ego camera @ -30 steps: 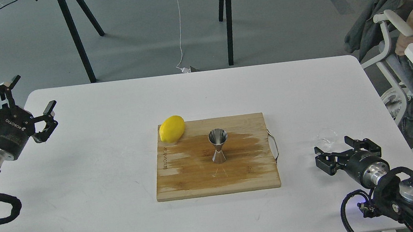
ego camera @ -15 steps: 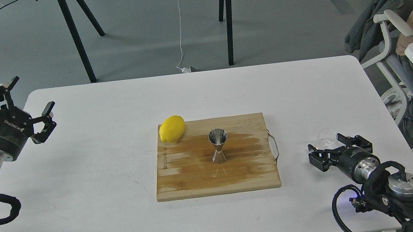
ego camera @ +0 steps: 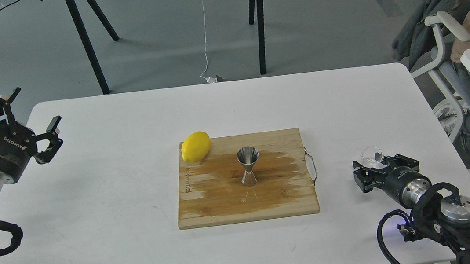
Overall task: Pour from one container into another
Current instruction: 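Lift the glass cup and carry it above the jigger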
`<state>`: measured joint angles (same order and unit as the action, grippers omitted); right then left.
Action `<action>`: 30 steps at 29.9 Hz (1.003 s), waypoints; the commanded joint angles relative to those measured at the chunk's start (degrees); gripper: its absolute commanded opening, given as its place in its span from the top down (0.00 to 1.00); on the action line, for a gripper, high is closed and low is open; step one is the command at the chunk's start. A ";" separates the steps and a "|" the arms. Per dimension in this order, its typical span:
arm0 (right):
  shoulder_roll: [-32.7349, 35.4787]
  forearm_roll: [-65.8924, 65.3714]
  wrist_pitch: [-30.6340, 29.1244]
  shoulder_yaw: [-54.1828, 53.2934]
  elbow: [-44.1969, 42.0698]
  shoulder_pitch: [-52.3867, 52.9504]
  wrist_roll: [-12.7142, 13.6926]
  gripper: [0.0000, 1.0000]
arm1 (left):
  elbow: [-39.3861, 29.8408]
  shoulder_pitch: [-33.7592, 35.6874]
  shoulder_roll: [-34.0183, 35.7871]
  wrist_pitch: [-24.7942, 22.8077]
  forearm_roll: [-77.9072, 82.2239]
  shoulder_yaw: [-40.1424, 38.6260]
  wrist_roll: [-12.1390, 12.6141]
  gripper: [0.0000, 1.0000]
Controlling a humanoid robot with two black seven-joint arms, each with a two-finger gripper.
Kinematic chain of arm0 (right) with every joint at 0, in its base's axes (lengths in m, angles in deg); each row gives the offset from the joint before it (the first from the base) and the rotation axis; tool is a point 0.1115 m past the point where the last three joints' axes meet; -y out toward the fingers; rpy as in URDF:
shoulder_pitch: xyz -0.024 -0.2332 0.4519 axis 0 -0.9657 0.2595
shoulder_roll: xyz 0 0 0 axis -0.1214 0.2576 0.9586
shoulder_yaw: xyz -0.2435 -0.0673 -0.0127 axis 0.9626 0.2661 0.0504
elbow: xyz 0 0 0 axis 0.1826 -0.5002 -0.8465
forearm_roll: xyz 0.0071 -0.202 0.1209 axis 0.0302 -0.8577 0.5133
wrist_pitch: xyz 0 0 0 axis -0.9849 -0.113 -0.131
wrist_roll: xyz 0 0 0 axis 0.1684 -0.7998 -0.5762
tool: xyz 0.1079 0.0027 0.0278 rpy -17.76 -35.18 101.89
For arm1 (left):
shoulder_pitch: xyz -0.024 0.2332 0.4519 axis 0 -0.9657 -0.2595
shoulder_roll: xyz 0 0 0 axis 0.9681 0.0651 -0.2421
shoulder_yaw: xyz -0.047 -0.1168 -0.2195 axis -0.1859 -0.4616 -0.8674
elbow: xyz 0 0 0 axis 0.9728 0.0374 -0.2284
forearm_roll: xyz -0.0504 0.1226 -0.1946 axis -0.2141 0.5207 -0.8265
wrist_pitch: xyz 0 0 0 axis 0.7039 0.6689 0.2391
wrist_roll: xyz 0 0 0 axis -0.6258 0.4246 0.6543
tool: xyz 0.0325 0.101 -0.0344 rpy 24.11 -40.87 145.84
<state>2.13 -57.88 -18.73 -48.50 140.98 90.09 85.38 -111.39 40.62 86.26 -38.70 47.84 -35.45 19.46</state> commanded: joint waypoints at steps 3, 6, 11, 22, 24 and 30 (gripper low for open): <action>-0.08 -0.82 -0.51 0.01 0.03 -0.03 -0.06 0.54 | 0.00 0.00 0.00 0.00 0.00 0.00 0.00 0.01; -0.08 -1.00 -0.77 0.01 0.03 -0.12 -0.06 0.60 | 0.09 0.00 -0.09 0.00 0.00 0.00 0.00 0.01; 0.01 -1.09 -1.04 -0.08 0.73 -0.12 -0.06 0.65 | 0.09 0.00 -0.09 0.00 0.09 0.00 0.00 0.01; 0.01 -10.90 -1.21 -0.16 14.26 6.55 -0.50 0.66 | 0.00 0.00 -0.35 0.00 0.09 0.09 0.00 0.01; -0.08 -16.96 -1.21 0.10 16.37 9.10 -0.06 0.66 | 0.00 0.18 -1.23 0.00 0.09 0.09 0.00 0.01; -3.50 -35.34 -1.48 9.84 17.08 17.19 0.03 0.66 | 0.00 0.18 -1.41 0.00 0.09 0.09 0.00 0.01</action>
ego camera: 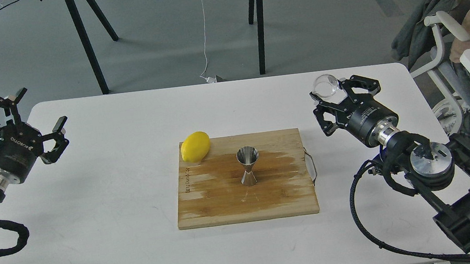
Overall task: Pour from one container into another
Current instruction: 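Lift the glass cup and carry it above the jigger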
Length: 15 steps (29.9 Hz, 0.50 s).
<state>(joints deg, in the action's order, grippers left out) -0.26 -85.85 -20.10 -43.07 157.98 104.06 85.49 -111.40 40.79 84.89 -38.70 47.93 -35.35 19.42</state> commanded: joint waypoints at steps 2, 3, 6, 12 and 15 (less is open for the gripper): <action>-1.55 -11.67 -0.11 6.96 0.08 4.72 -0.25 0.66 | 0.02 0.01 -0.04 0.00 0.00 -0.01 0.03 0.01; -1.99 -13.87 -0.11 8.28 0.08 5.33 -0.25 0.66 | 0.02 0.01 -0.04 0.00 0.00 -0.01 0.03 0.01; -3.31 -19.24 -0.02 11.27 0.00 6.74 -0.34 0.66 | 0.02 0.01 -0.04 0.00 0.00 -0.01 0.03 0.01; -3.22 -25.75 -0.02 15.06 0.00 8.06 -0.34 0.67 | 0.02 -0.08 -0.04 0.00 0.00 -0.01 0.03 0.01; -2.96 -28.74 -0.02 17.52 0.08 8.59 -0.34 0.67 | 0.02 -0.08 -0.04 0.00 0.08 -0.01 0.03 0.01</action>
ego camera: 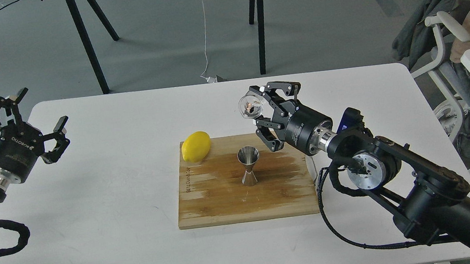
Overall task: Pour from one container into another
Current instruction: 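Lift the glass cup and carry it above the jigger, then tilt the glass cup with the right gripper to pour into the jigger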
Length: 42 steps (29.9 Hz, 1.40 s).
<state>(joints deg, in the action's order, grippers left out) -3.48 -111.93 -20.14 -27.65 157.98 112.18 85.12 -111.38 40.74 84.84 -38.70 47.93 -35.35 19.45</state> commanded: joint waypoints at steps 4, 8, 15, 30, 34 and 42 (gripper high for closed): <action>0.53 -5.12 0.02 2.89 -0.09 0.65 0.03 0.67 | 0.00 -0.03 0.00 0.00 0.08 -0.01 0.00 0.01; 0.53 -8.11 0.02 4.38 -0.18 0.65 0.03 0.67 | 0.00 0.06 0.00 0.00 0.08 -0.01 0.00 0.01; 1.23 -11.36 0.02 5.88 -0.44 0.65 0.03 0.67 | 0.00 -0.03 0.00 0.00 0.17 -0.01 0.00 0.01; 2.02 -16.56 0.11 7.11 -0.62 0.82 -0.05 0.67 | 0.00 -0.03 0.00 0.00 0.17 -0.01 0.00 0.01; 2.02 -18.66 0.11 8.07 -0.79 1.61 -0.05 0.67 | 0.00 -0.03 0.00 0.00 0.17 -0.01 0.00 0.01; 2.46 -20.85 0.55 11.33 -1.76 3.90 -0.23 0.67 | 0.00 -0.03 0.00 0.00 0.17 -0.01 0.00 0.01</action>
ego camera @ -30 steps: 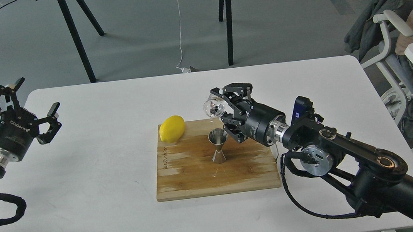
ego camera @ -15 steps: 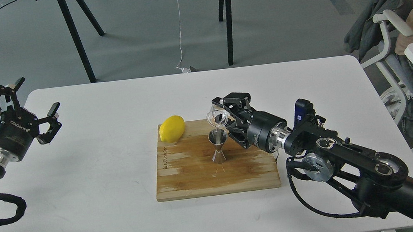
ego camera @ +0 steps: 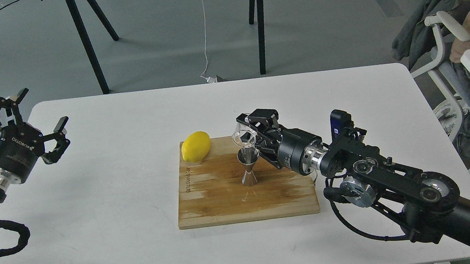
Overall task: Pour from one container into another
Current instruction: 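Tilt the glass cup with the right gripper to pour into the jigger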
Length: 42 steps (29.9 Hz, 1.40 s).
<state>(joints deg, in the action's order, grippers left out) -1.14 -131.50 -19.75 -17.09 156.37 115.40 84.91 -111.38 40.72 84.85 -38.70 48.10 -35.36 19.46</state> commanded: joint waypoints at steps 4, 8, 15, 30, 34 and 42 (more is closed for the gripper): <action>0.20 -3.23 0.33 1.38 -0.77 1.20 -0.02 0.67 | 0.08 -0.01 0.00 0.00 0.00 0.00 -0.01 0.01; 0.20 -3.41 0.33 1.39 -0.86 1.29 -0.02 0.67 | 0.00 -0.01 0.00 0.00 0.00 0.00 -0.01 0.01; 0.20 -6.04 0.33 1.56 -0.94 1.29 -0.02 0.67 | 0.00 -0.01 0.00 0.00 0.00 0.00 -0.01 0.01; 0.90 -7.53 0.33 4.90 -1.74 4.27 -0.11 0.67 | 0.08 -0.01 0.00 0.00 0.00 0.00 -0.01 0.01; 0.90 -8.85 0.33 6.48 -2.79 5.07 -0.11 0.67 | 0.00 -0.01 0.00 0.00 0.00 0.00 -0.01 0.01; 0.90 -9.03 0.33 7.10 -2.97 6.65 -0.11 0.67 | 0.00 -0.01 0.00 0.00 0.00 0.00 -0.01 0.01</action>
<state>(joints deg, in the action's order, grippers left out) -0.23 -140.45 -19.42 -10.05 153.41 121.58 84.76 -111.35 40.75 84.85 -38.70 48.10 -35.36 19.44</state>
